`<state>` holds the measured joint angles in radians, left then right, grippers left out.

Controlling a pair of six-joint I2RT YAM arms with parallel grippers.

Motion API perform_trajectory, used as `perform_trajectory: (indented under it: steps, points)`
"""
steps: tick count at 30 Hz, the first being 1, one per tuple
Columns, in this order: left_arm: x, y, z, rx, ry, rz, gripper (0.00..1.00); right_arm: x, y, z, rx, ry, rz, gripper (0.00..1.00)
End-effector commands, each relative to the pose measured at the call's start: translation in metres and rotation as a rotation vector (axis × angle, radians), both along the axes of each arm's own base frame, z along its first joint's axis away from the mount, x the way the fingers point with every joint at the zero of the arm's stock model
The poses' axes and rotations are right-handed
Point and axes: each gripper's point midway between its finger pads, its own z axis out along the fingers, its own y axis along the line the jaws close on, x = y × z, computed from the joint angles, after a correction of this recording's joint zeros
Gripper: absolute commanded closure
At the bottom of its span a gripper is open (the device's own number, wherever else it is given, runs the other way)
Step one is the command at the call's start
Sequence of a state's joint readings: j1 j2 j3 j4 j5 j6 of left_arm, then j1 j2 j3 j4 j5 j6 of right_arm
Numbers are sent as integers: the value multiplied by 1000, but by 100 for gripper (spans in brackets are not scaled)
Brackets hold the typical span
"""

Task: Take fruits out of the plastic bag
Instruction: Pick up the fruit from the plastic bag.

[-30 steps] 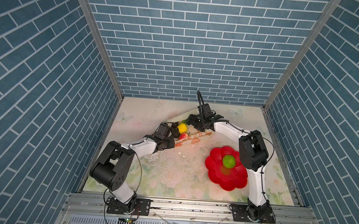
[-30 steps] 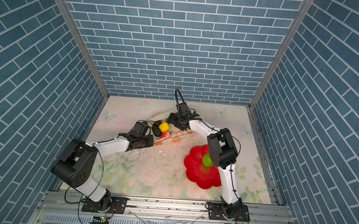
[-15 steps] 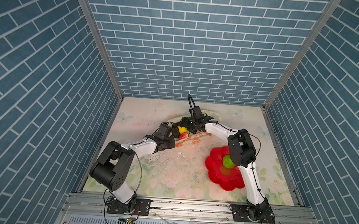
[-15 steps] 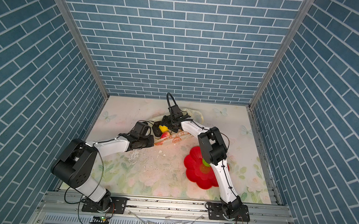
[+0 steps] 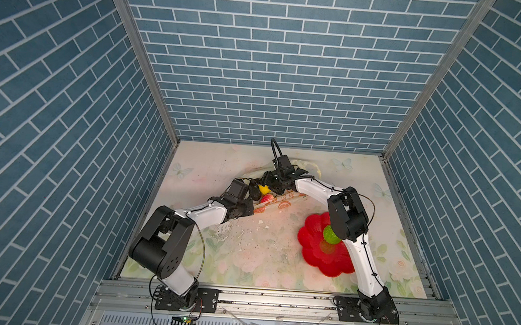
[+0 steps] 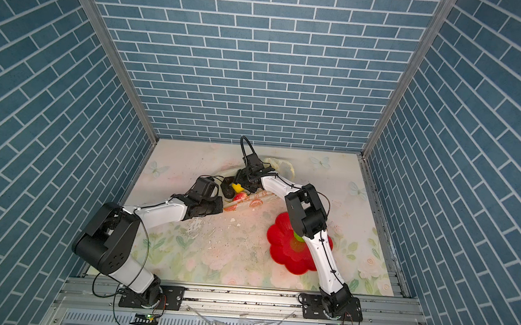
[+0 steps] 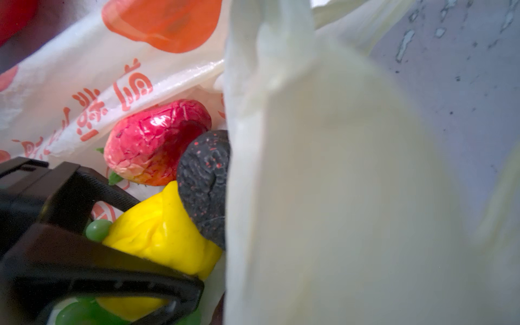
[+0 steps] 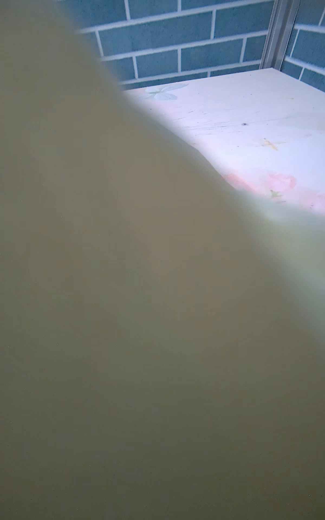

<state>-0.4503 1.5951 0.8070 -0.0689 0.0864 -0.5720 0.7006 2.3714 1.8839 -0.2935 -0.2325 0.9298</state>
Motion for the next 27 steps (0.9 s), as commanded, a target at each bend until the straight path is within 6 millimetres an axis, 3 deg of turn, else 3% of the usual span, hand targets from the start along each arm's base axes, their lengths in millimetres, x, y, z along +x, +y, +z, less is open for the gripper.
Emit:
perform_trajectory:
  steps: [1,7,8,16,22,27]
  points:
    - [-4,3,1,15,-5,2,89,-1,2,15,-4,-25,13,33]
    - [-5,3,4,15,-9,0,89,-5,-20,52,50,-79,18,34]
    - [-5,4,4,18,-13,1,89,-6,-26,68,69,-97,13,34]
    - [-3,4,5,22,-13,4,89,-25,-70,95,9,-141,26,35]
    - [0,4,7,33,-17,-2,89,-55,-109,110,-116,-186,44,35]
    - [2,3,10,36,-23,-8,89,-98,-139,115,-182,-161,68,36]
